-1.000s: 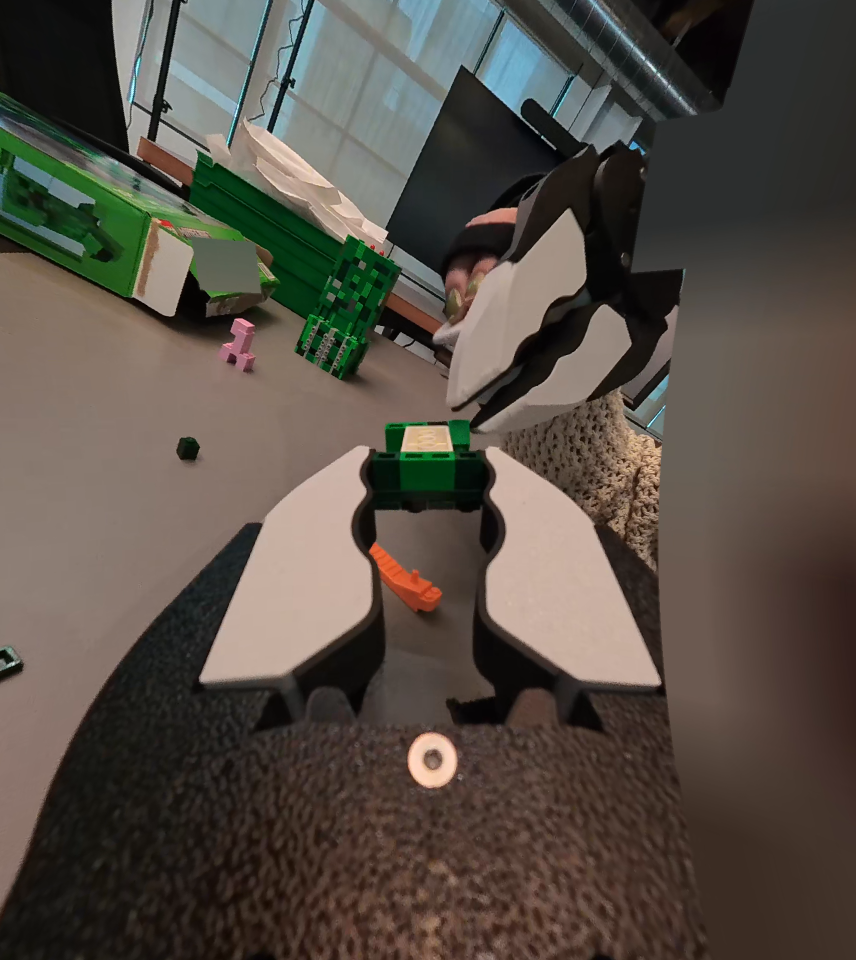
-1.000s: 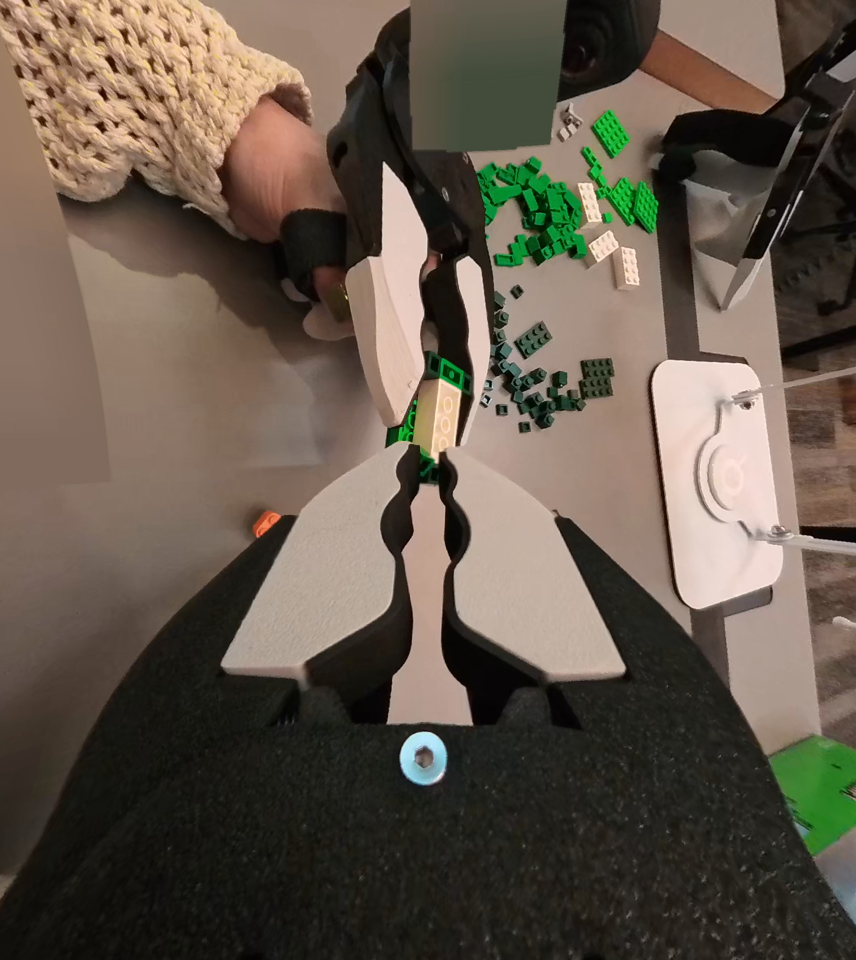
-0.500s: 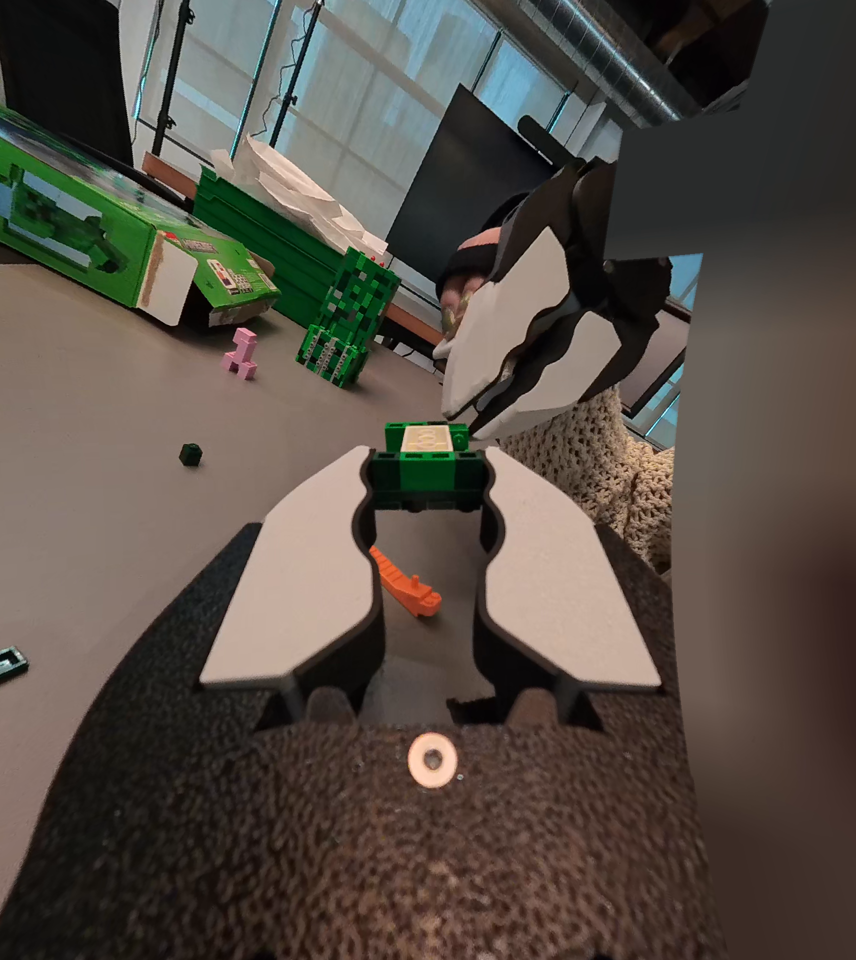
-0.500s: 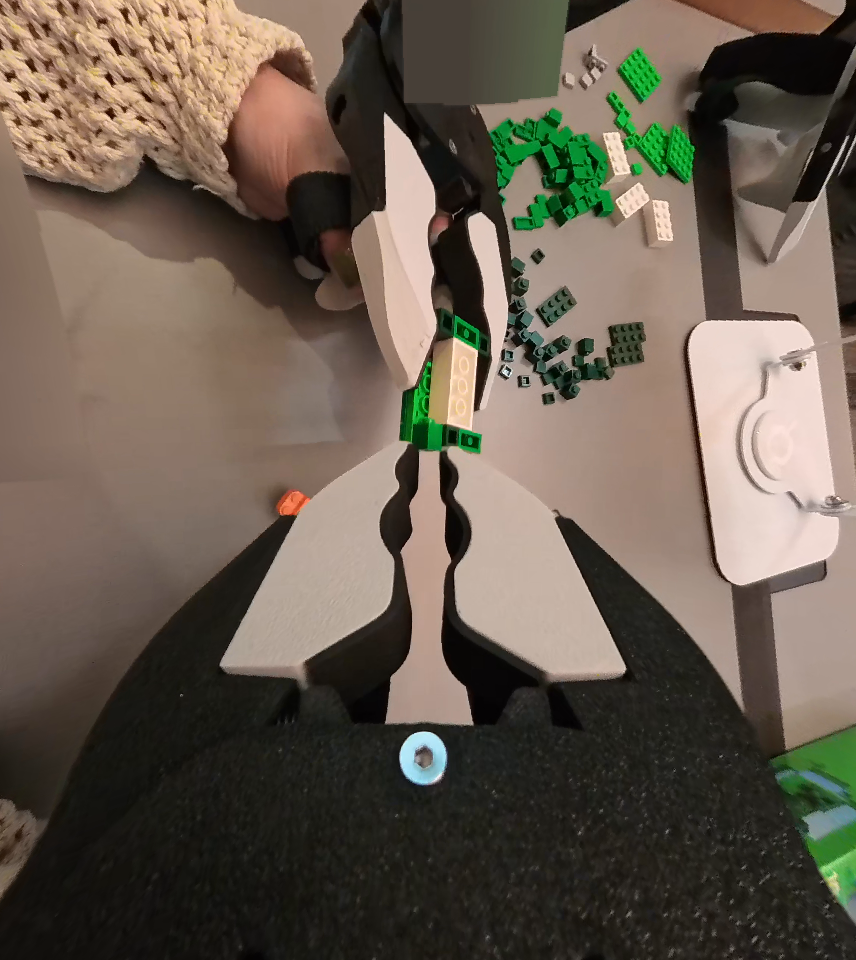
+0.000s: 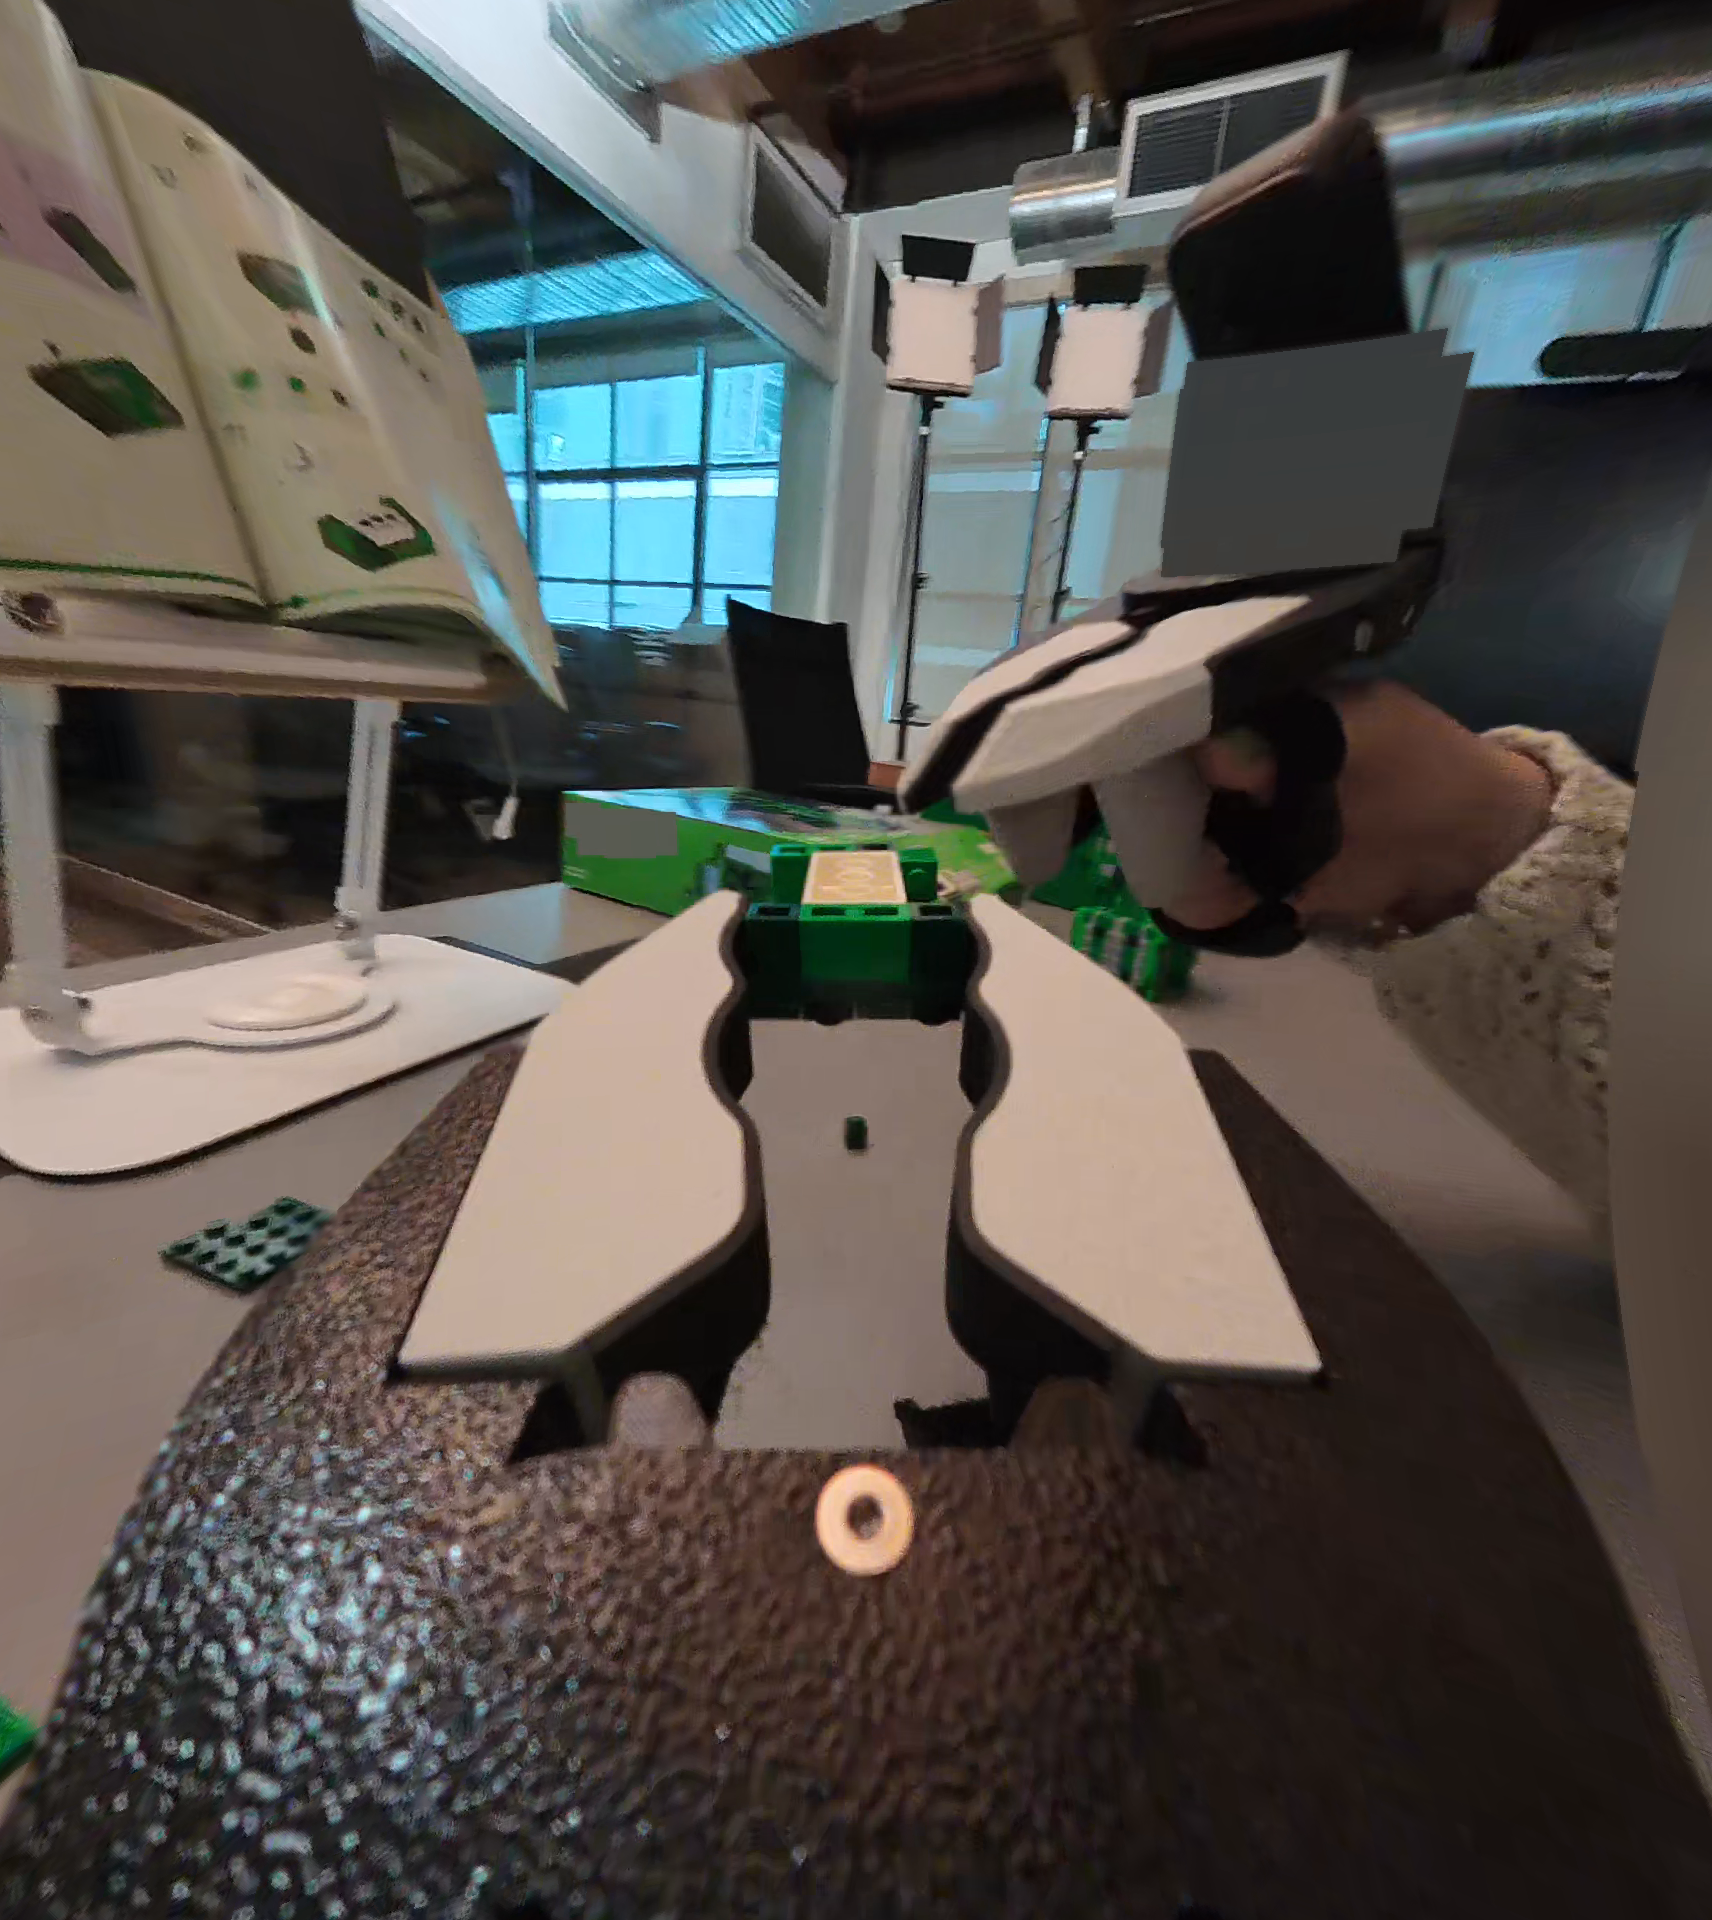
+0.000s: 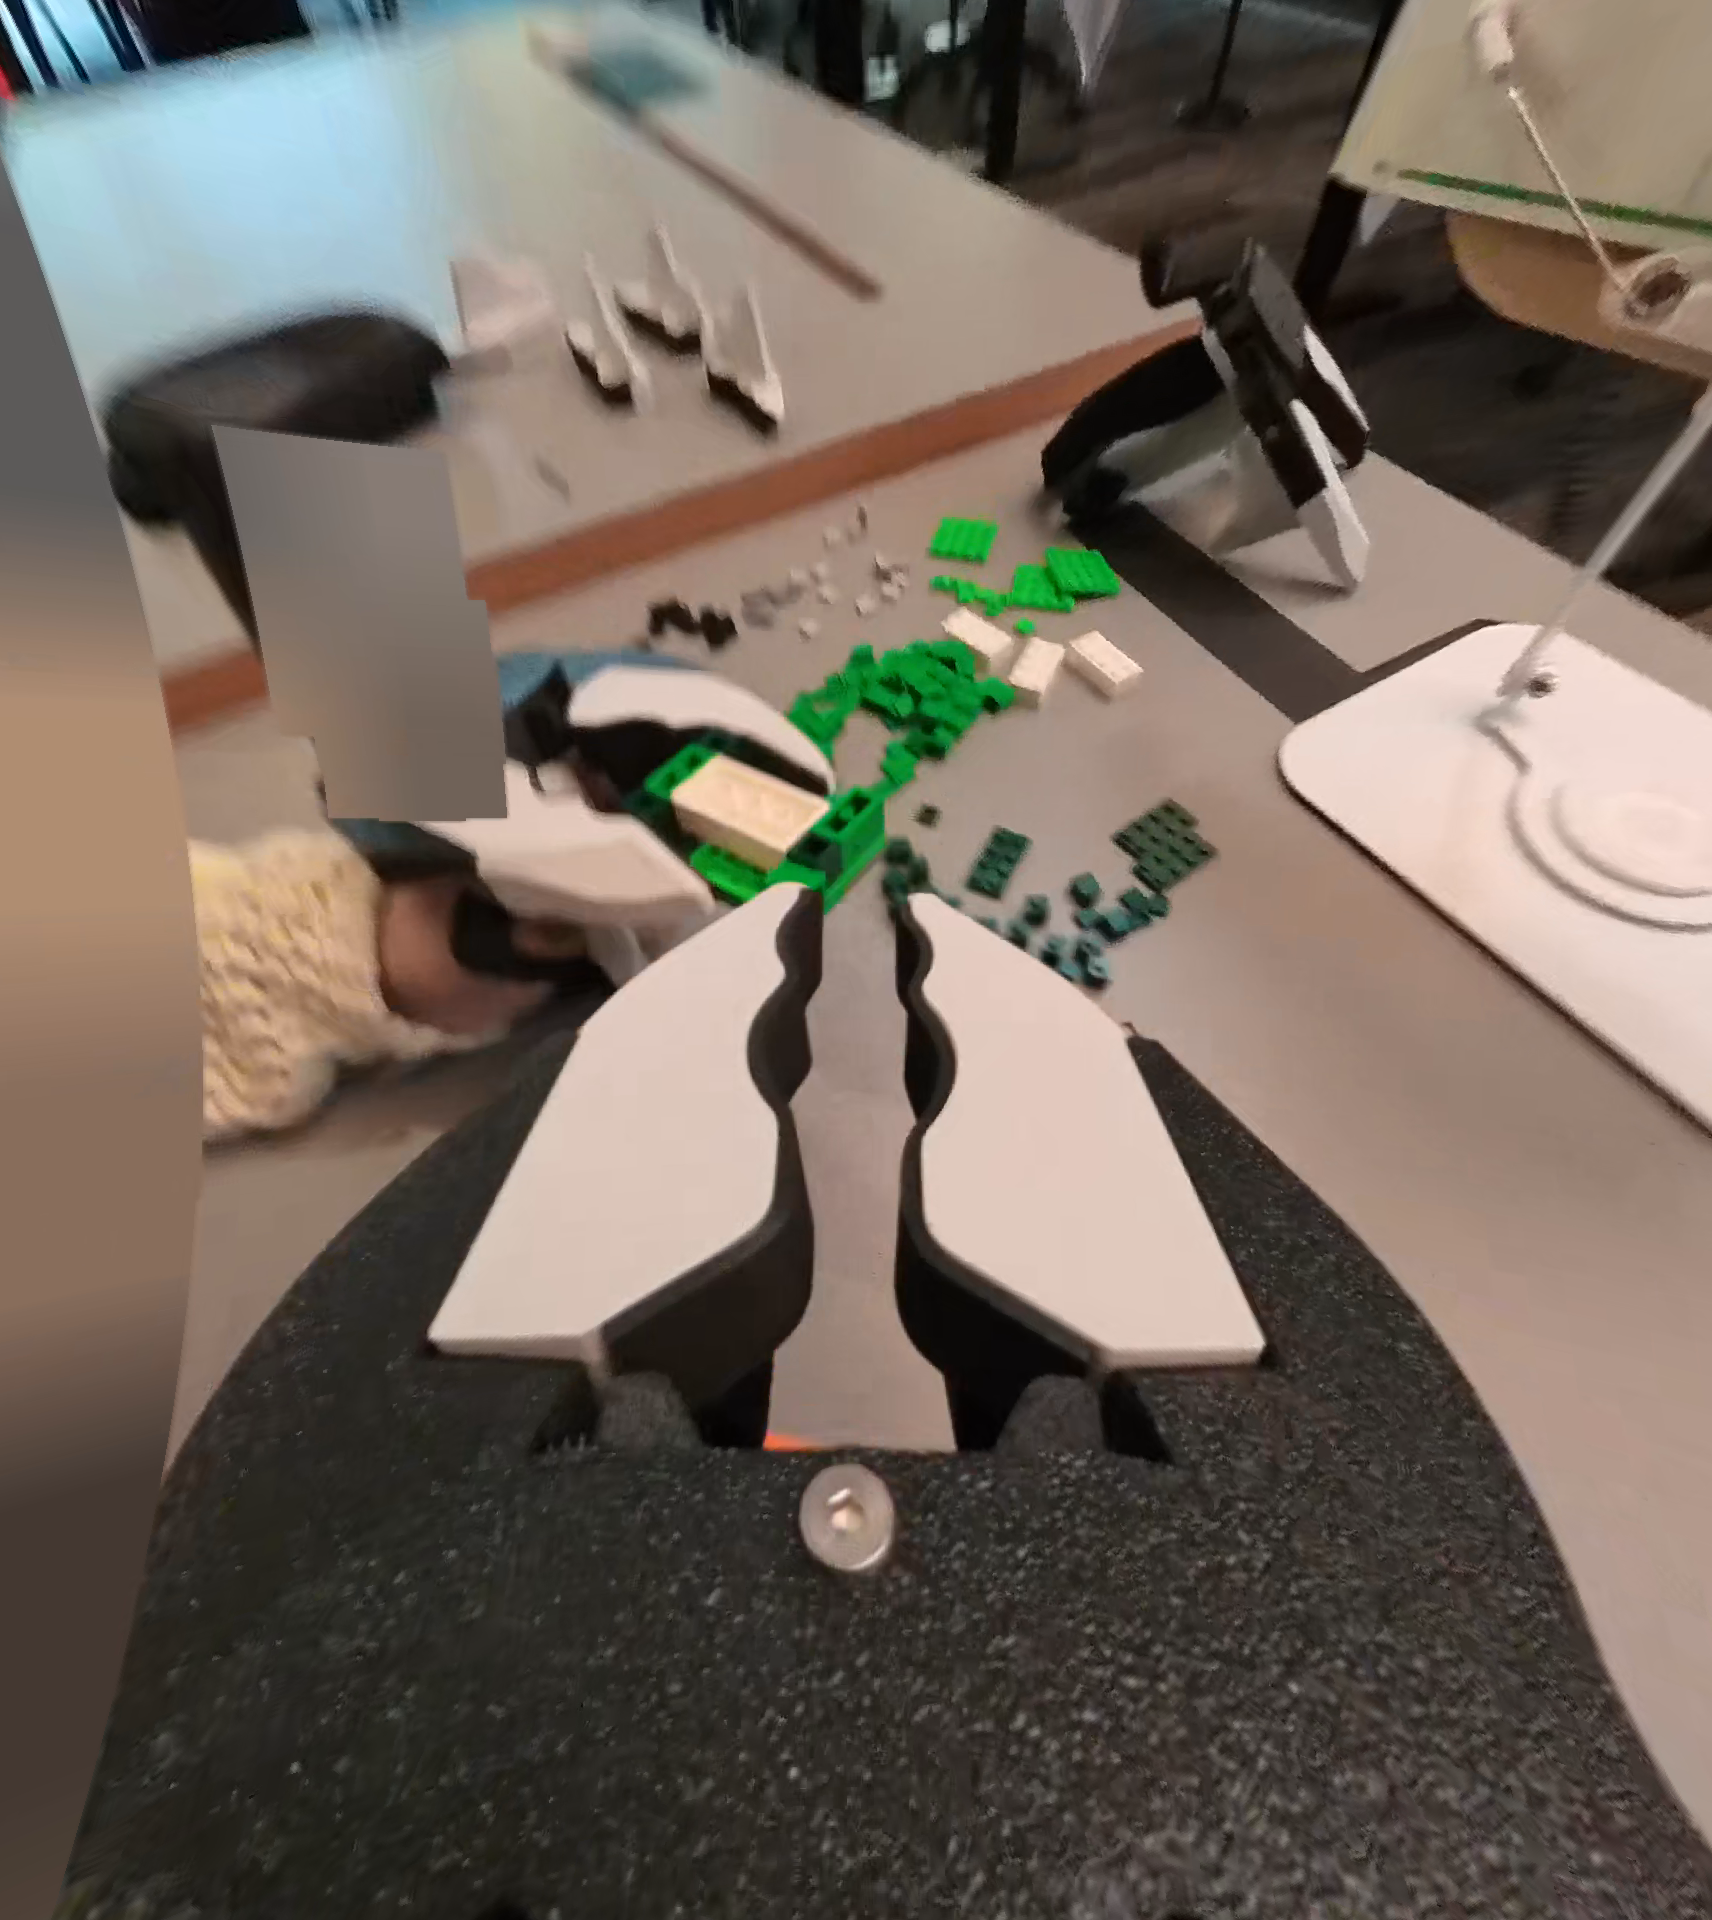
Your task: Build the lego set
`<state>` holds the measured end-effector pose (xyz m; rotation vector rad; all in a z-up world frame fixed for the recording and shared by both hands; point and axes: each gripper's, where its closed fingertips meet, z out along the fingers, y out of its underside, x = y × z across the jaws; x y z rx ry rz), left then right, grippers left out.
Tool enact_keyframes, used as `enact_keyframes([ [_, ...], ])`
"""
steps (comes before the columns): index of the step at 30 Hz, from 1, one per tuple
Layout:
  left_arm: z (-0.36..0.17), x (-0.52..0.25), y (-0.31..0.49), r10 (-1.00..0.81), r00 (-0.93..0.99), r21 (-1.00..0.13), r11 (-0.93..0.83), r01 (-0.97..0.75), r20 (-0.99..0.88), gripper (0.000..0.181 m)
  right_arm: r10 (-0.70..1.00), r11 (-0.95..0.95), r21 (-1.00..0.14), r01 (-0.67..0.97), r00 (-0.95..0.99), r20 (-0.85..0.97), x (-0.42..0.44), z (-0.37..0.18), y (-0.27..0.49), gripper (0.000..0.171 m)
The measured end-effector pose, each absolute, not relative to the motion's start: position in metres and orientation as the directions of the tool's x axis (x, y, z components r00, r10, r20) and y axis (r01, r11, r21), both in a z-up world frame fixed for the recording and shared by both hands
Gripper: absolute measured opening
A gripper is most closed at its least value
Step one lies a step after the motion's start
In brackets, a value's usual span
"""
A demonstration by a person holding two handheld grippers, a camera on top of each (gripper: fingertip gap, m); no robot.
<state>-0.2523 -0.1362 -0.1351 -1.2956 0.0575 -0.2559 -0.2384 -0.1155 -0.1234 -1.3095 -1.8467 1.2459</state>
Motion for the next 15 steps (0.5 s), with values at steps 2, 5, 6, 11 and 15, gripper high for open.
enact_keyframes([
  [2, -0.135, -0.252, -0.136, -0.19, 0.978, -0.958, 0.254, 0.132, 0.084, 0.036, 0.894, -0.058, -0.903, 0.426, -0.381, -0.238, -0.243, -0.123, -0.121, 0.015],
  [5, -0.135, -0.253, -0.137, -0.16, 0.985, -0.96, 0.26, 0.106, 0.065, 0.036, 0.845, -0.142, -0.867, 0.477, -0.398, -0.357, -0.244, -0.13, -0.127, 0.02],
  [6, -0.135, -0.253, -0.137, -0.158, 0.986, -0.962, 0.257, 0.095, 0.055, 0.036, 0.841, -0.144, -0.872, 0.468, -0.407, -0.358, -0.245, -0.129, -0.127, 0.02],
  [11, -0.138, -0.255, -0.136, -0.164, 0.983, -0.963, 0.244, 0.118, 0.079, 0.036, 0.858, -0.081, -0.871, 0.485, -0.411, -0.308, -0.244, -0.136, -0.13, 0.018],
  [15, -0.139, -0.256, -0.135, -0.167, 0.982, -0.964, 0.236, 0.125, 0.087, 0.036, 0.87, -0.047, -0.871, 0.489, -0.409, -0.277, -0.244, -0.138, -0.131, 0.015],
])
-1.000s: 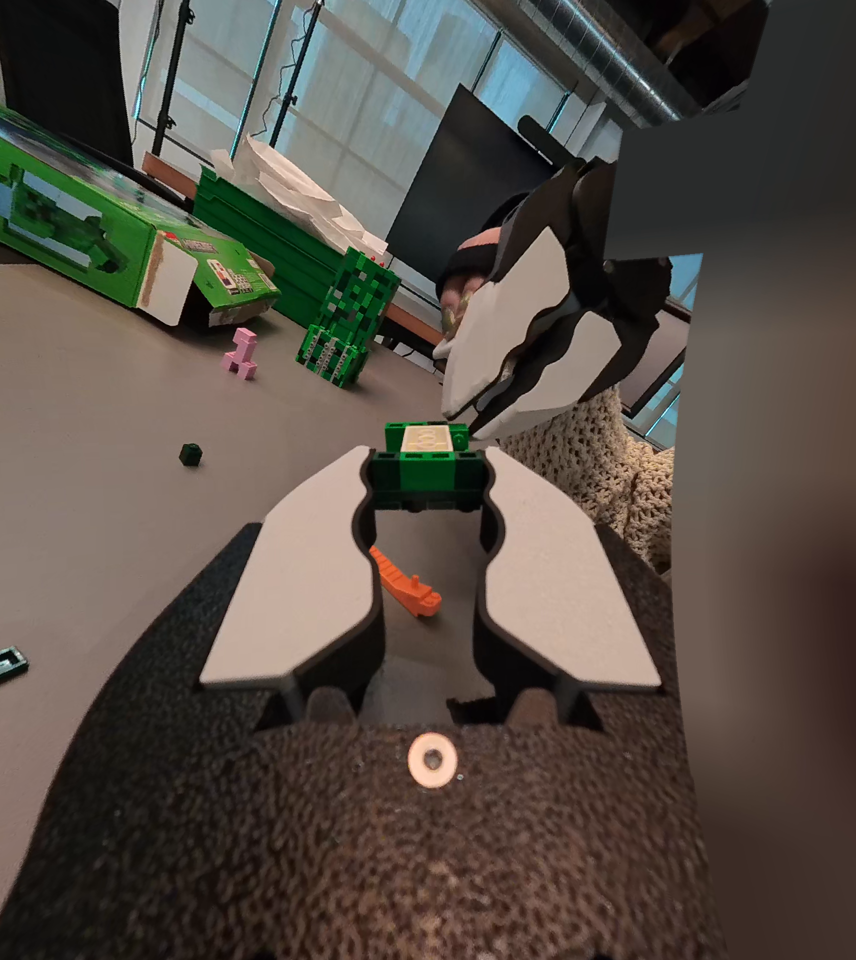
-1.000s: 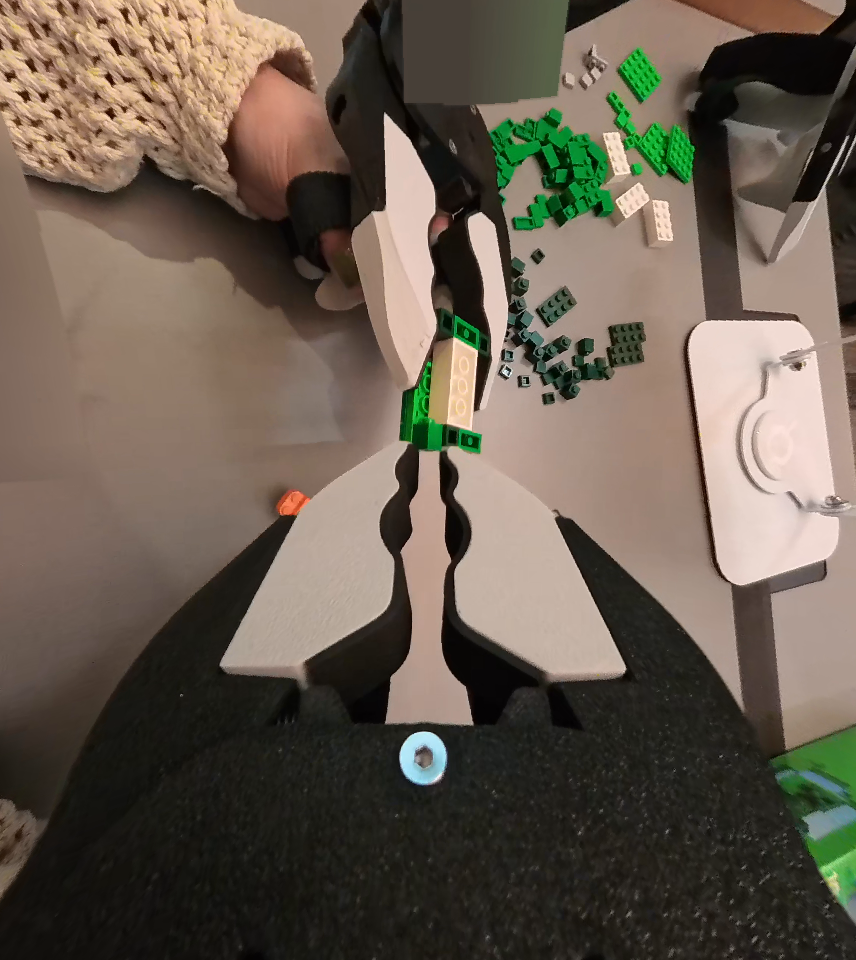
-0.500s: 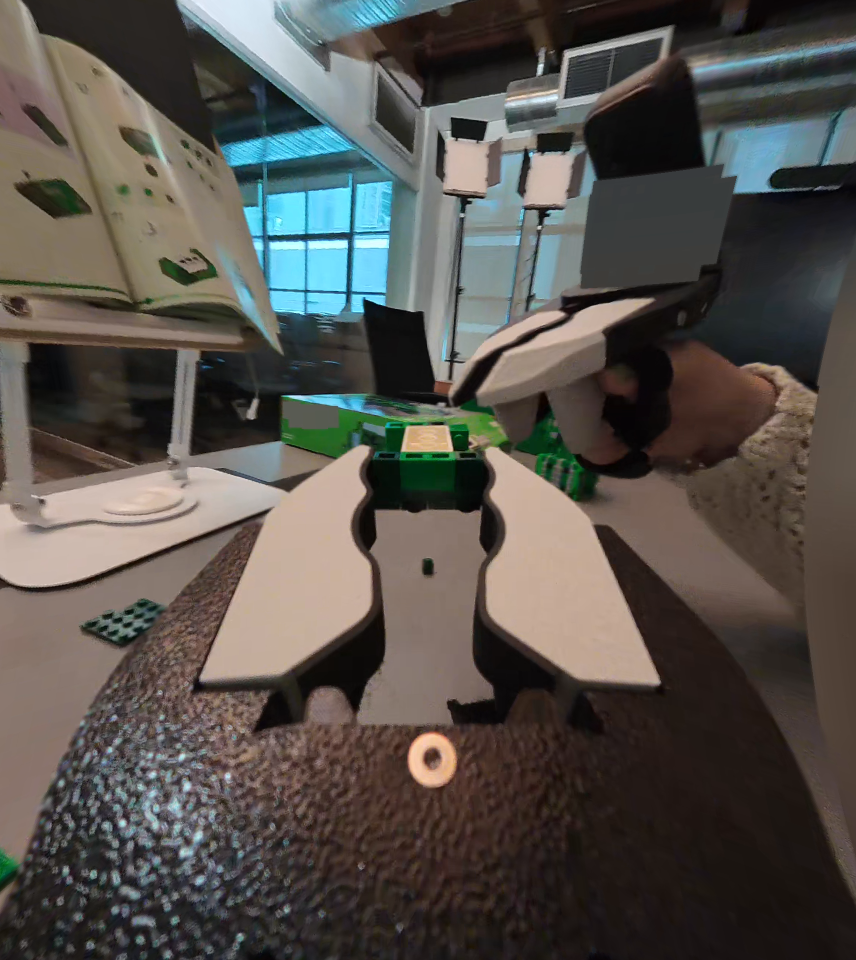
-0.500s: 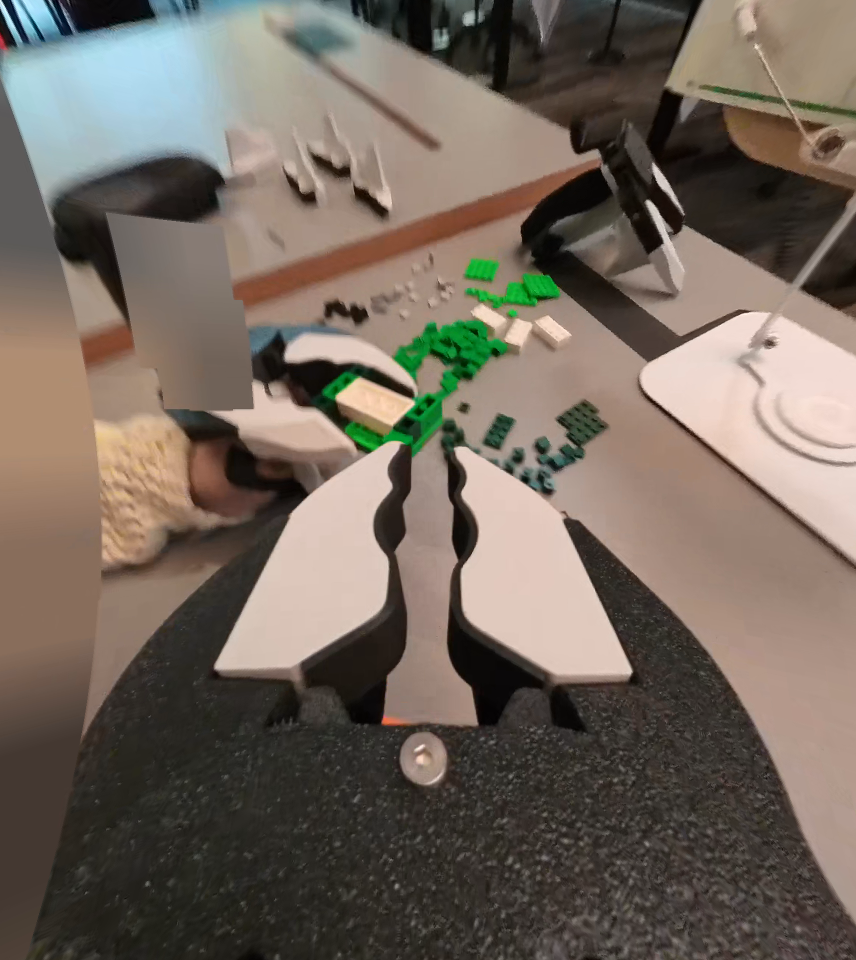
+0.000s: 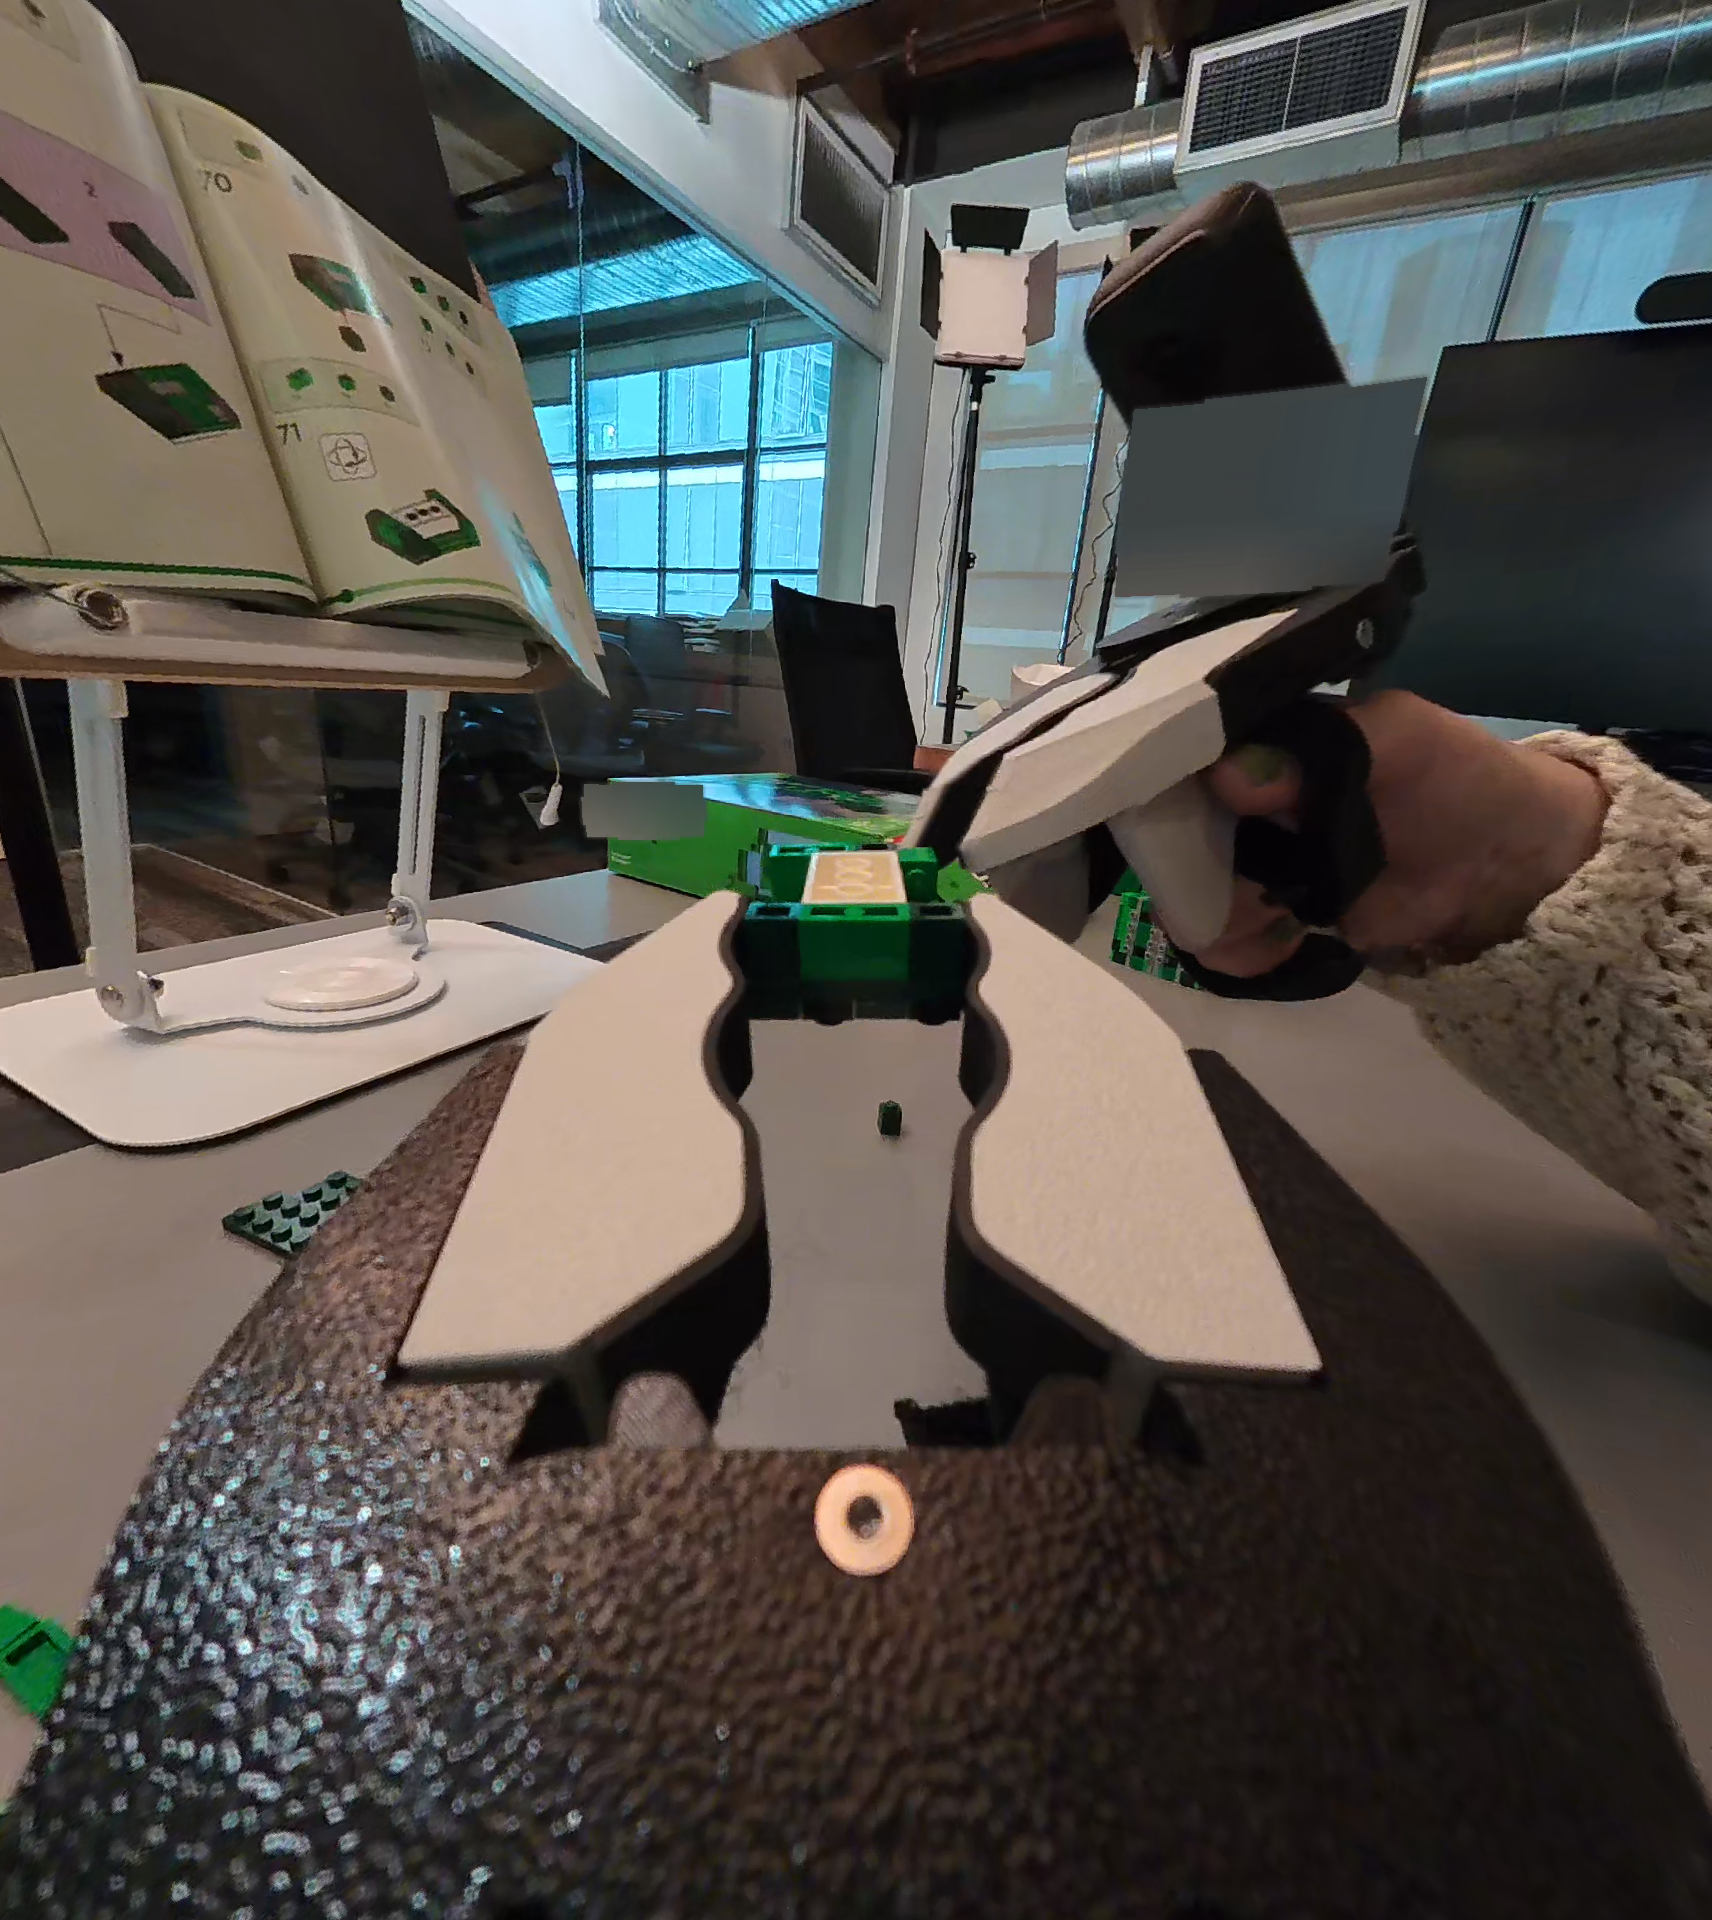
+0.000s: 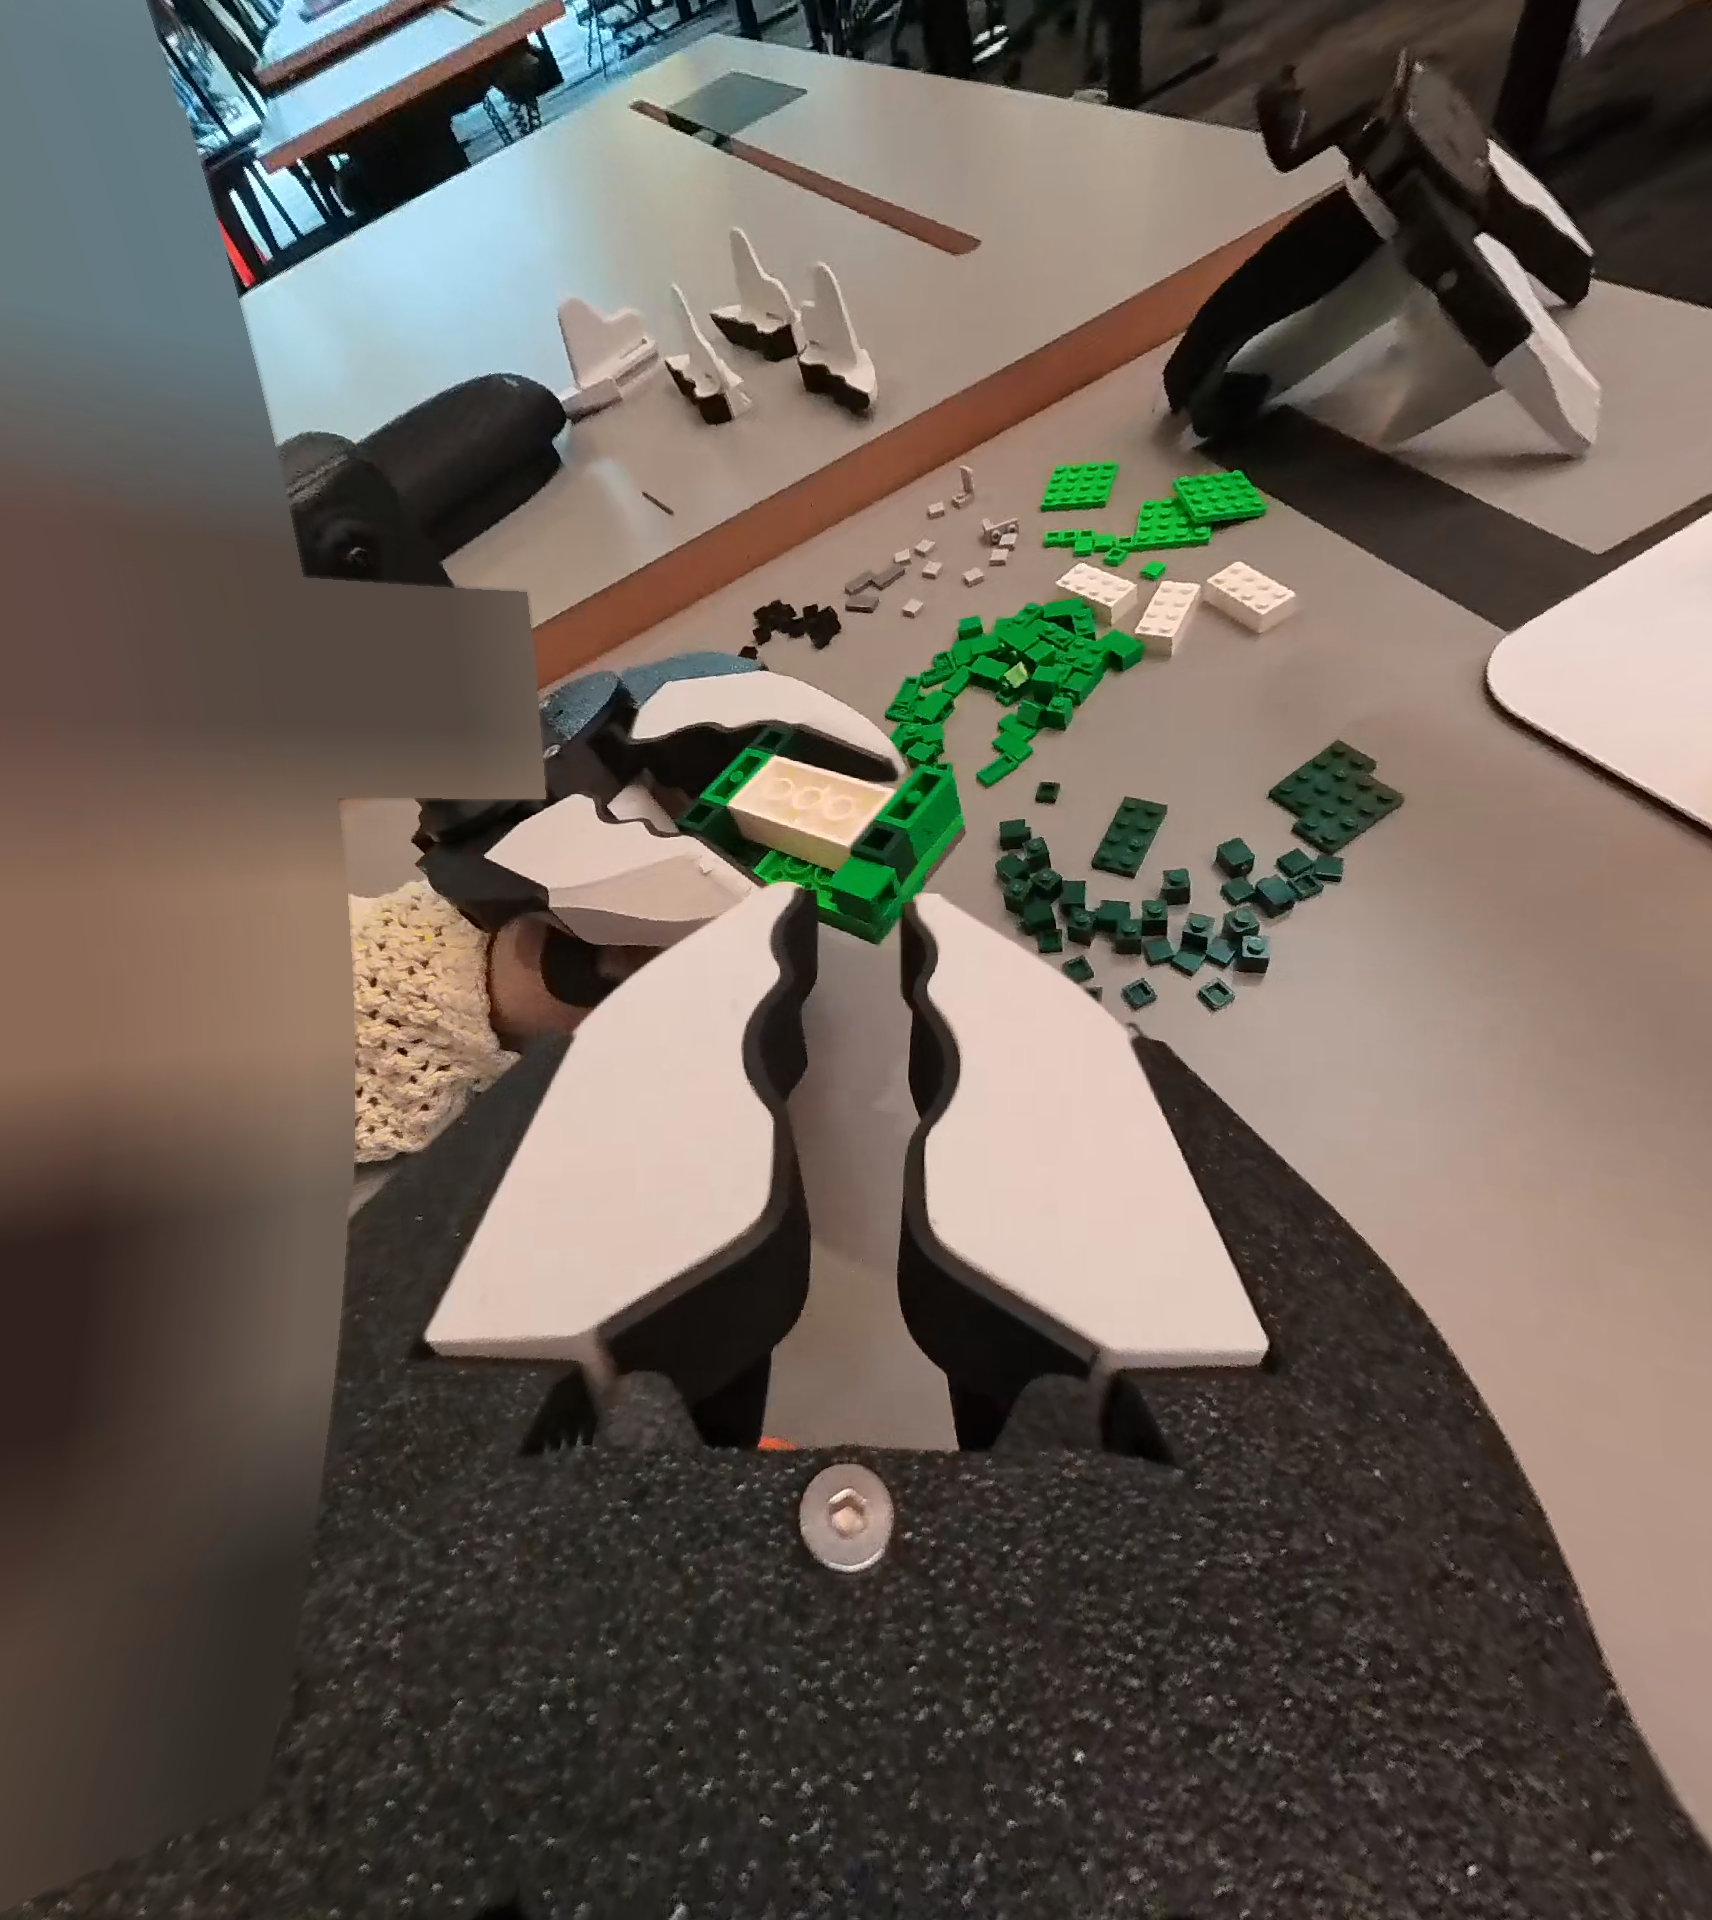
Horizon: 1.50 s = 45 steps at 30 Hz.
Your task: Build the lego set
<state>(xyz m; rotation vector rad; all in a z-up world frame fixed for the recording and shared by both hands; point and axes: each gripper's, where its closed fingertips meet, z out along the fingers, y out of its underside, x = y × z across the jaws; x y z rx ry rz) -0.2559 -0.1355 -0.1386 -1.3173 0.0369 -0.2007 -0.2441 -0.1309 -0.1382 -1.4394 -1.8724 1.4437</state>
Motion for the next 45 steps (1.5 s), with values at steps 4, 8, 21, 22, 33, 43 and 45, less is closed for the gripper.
enact_keyframes([
  [4, -0.14, -0.254, -0.134, -0.182, 0.979, -0.966, 0.224, 0.129, 0.089, 0.036, 0.877, -0.023, -0.87, 0.493, -0.408, -0.254, -0.244, -0.14, -0.131, 0.01],
  [8, -0.143, -0.253, -0.133, -0.192, 0.976, -0.968, 0.206, 0.145, 0.105, 0.036, 0.89, 0.03, -0.868, 0.495, -0.409, -0.202, -0.243, -0.143, -0.129, 0.006],
  [21, -0.152, -0.249, -0.128, -0.26, 0.95, -0.968, 0.134, 0.214, 0.174, 0.036, 0.87, 0.41, -0.803, 0.433, -0.45, 0.202, -0.24, -0.15, -0.129, 0.004],
  [22, -0.152, -0.248, -0.127, -0.268, 0.947, -0.967, 0.127, 0.219, 0.179, 0.036, 0.862, 0.432, -0.795, 0.427, -0.456, 0.223, -0.24, -0.15, -0.13, 0.003],
  [33, -0.153, -0.243, -0.127, -0.336, 0.917, -0.961, 0.094, 0.261, 0.216, 0.036, 0.741, 0.639, -0.702, 0.314, -0.497, 0.451, -0.237, -0.15, -0.133, 0.003],
  [43, -0.155, -0.239, -0.127, -0.409, 0.868, -0.944, 0.044, 0.326, 0.281, 0.036, 0.637, 0.761, -0.586, 0.279, -0.492, 0.593, -0.231, -0.147, -0.126, 0.002],
  [45, -0.157, -0.238, -0.126, -0.416, 0.862, -0.943, 0.027, 0.331, 0.291, 0.036, 0.618, 0.779, -0.559, 0.284, -0.496, 0.61, -0.228, -0.147, -0.123, 0.002],
])
